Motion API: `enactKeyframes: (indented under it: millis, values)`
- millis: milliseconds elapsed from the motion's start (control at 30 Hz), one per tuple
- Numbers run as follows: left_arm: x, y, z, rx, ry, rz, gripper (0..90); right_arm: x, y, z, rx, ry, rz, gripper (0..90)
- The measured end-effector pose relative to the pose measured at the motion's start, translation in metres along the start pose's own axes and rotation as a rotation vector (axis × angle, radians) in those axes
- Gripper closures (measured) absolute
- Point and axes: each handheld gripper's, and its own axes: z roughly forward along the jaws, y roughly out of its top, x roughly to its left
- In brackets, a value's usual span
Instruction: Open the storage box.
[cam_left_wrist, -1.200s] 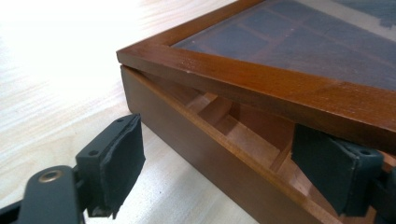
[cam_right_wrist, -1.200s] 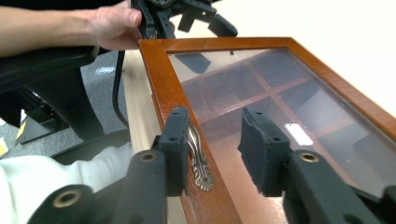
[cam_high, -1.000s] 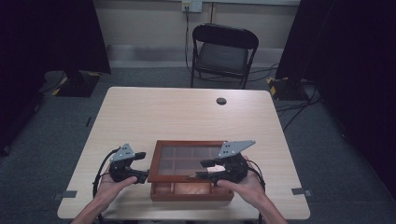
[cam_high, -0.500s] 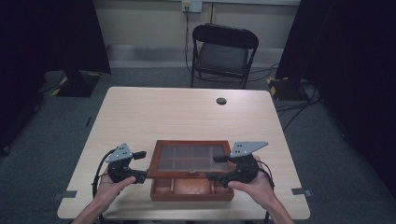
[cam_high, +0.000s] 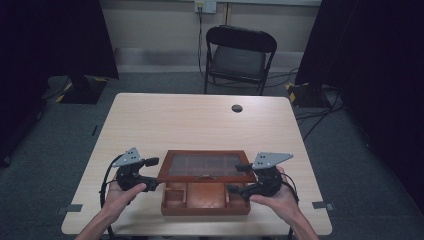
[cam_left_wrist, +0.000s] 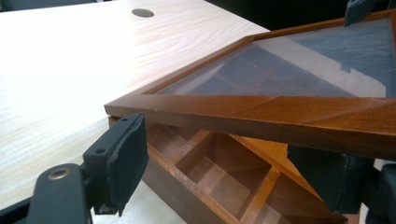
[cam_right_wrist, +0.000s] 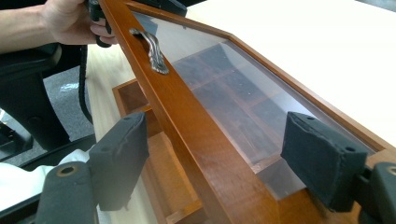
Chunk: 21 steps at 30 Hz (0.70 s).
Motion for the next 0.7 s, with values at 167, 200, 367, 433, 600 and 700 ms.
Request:
enactKeyframes:
  millis: [167, 200, 367, 433, 600, 700]
  values:
    - [0.002, 0.008, 0.0, -0.002, 0.009, 0.008, 19.2, -0.005, 0.004, 0.001, -0.008, -0.02, -0.002, 23.6]
    - [0.002, 0.008, 0.0, -0.002, 0.009, 0.008, 18.9, -0.005, 0.004, 0.001, -0.008, -0.02, -0.002, 23.6]
    - [0.005, 0.014, 0.001, 0.001, 0.005, -0.006, 18.5, -0.012, 0.007, 0.0, -0.028, -0.045, 0.005, 26.7]
    - [0.006, 0.015, 0.001, -0.012, 0.005, -0.01, 19.1, -0.016, 0.007, 0.0, -0.044, -0.053, 0.009, 29.8]
    - [0.008, 0.02, 0.002, -0.02, -0.033, -0.009, 28.6, -0.02, 0.009, -0.002, -0.081, -0.059, 0.015, 35.2]
    - [0.007, 0.02, 0.004, -0.024, -0.033, -0.011, 30.7, -0.022, 0.009, -0.002, -0.083, -0.066, 0.017, 36.0]
